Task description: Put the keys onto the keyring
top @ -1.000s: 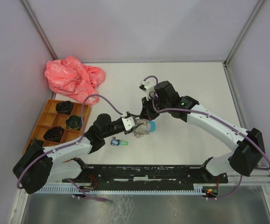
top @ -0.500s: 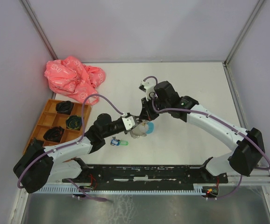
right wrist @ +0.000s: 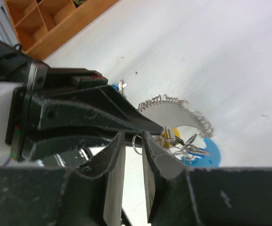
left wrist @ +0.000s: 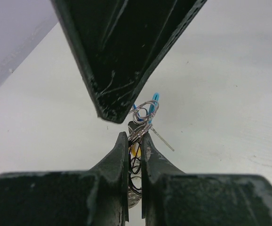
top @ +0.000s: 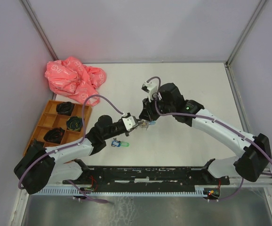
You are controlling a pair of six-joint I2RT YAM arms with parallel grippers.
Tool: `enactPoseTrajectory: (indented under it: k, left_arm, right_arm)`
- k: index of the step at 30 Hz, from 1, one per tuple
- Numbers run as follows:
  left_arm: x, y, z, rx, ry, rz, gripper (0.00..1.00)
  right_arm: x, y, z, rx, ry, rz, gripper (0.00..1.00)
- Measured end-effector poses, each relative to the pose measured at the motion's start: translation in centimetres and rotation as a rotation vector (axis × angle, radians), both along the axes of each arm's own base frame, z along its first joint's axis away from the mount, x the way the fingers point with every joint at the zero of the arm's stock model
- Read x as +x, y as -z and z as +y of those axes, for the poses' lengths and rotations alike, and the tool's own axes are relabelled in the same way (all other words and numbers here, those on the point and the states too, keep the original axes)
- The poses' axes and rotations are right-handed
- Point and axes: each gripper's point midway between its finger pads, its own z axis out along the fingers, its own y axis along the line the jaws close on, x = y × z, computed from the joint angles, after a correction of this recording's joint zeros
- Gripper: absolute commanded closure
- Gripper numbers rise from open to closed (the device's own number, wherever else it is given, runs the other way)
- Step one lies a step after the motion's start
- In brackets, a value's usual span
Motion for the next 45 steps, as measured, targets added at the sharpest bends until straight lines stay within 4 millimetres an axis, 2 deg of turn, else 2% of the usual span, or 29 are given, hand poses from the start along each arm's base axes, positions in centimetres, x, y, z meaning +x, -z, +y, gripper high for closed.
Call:
enactPoseTrajectory:
  k: [4,8,14,17,23,26,43,45]
  left_arm:
    - [-0.1,-0.1,-0.1,-0.027,-0.007,0.035,0.97]
    - [-0.1,-0.3,0.0,-0.065,-0.030,0.093,0.97]
    - [-0.4,-0.4,-0.2,-0.124,-0.050,0.193,0.97]
    - [-0.5,-0.5,-0.3,-0.144,-0.054,0.232,0.97]
    - [-0.7,-0.5,-0.4,-0.164,-0.056,0.271,0.97]
    - [-0.8,-0.5,-0.4,-0.168,-0.056,0.279,0.97]
    - [-1.0,-0.5,-0.5,-0.171,-0.048,0.289,0.97]
    - [-1.0,-0.5,-0.5,-0.171,-0.046,0.289,0.97]
  right_arm:
    - [-0.5,-0.8,-1.3,0.012,-0.032,-0.133,0.66]
    - [-1.3,-0.6,-2.7,0.012,-0.103,-0.298,0.64]
    - [-3.2,2.7,-3.6,0.014,-0.283,-0.505,0.64]
    - [-3.5,3.6,-3.4,0.014,-0.354,-0.578,0.66]
    - [-3.0,1.9,-2.4,0.064,-0.399,-0.714,0.68]
    - [-2.9,1.6,-2.1,0.082,-0.404,-0.751,0.69]
    - [-2.1,2.6,-1.3,0.080,-0.405,-0.745,0.77]
    - [-2.1,2.7,-1.3,0.079,-0.405,-0.744,0.80]
